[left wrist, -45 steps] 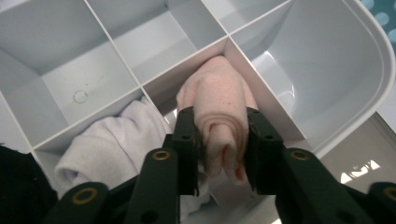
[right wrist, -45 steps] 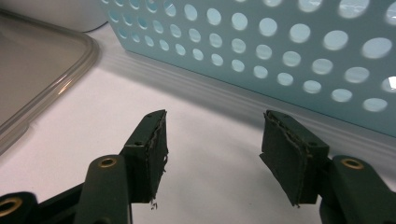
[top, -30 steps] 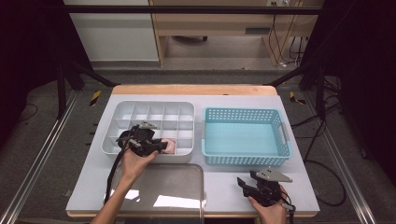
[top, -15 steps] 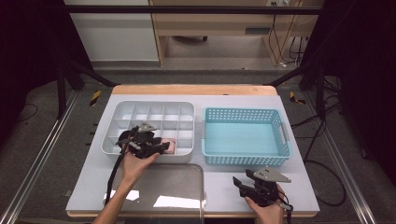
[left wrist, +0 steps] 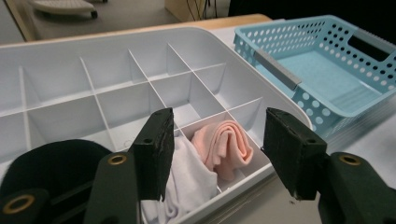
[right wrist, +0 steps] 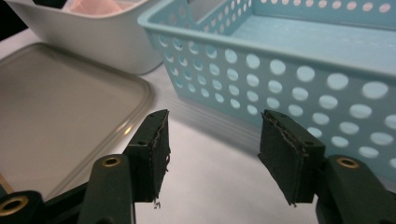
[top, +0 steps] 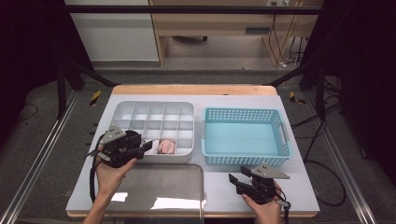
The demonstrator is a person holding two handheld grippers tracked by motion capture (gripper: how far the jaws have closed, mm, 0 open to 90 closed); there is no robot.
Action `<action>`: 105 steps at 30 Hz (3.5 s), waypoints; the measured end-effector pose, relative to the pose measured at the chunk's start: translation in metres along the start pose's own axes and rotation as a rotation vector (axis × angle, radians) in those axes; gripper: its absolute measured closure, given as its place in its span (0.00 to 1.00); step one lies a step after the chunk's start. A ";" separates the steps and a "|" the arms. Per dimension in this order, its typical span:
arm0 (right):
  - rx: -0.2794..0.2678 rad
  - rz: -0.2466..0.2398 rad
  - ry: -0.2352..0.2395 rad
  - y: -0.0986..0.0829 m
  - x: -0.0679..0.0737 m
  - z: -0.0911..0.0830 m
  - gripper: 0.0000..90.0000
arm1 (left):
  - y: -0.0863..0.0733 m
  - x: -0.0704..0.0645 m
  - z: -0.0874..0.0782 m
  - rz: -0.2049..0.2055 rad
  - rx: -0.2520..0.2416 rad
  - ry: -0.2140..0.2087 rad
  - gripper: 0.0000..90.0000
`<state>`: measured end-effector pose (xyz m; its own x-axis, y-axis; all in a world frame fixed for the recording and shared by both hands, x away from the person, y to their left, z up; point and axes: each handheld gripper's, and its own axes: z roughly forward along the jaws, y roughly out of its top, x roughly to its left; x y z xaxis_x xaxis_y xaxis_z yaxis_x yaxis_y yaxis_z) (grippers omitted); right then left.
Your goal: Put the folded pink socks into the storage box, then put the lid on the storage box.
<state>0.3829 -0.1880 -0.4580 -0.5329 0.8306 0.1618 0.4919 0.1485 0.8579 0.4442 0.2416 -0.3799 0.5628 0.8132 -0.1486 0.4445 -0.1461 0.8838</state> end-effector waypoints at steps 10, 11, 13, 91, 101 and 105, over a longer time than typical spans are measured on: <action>-0.021 0.003 0.019 0.011 0.005 0.002 0.43 | -0.021 0.005 -0.028 -0.009 -0.048 0.045 0.46; -0.019 0.000 0.020 0.012 0.005 0.003 0.43 | -0.023 0.007 -0.031 -0.012 -0.046 0.046 0.46; -0.019 0.000 0.032 0.012 0.007 0.004 0.43 | -0.029 0.009 -0.037 -0.019 -0.059 0.049 0.46; 0.164 -0.006 0.203 -0.009 0.072 0.040 0.51 | -0.118 0.059 -0.078 -0.106 0.259 0.076 0.53; 0.196 0.013 0.197 -0.021 0.078 0.036 0.53 | -0.133 0.054 -0.084 -0.125 0.313 0.073 0.54; 0.203 0.030 0.198 -0.024 0.078 0.035 0.54 | -0.139 0.052 -0.086 -0.124 0.318 0.076 0.54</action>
<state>0.3540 -0.1079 -0.4828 -0.6305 0.7179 0.2952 0.6267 0.2464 0.7393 0.3525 0.3527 -0.4721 0.4430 0.8734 -0.2023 0.7078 -0.2022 0.6768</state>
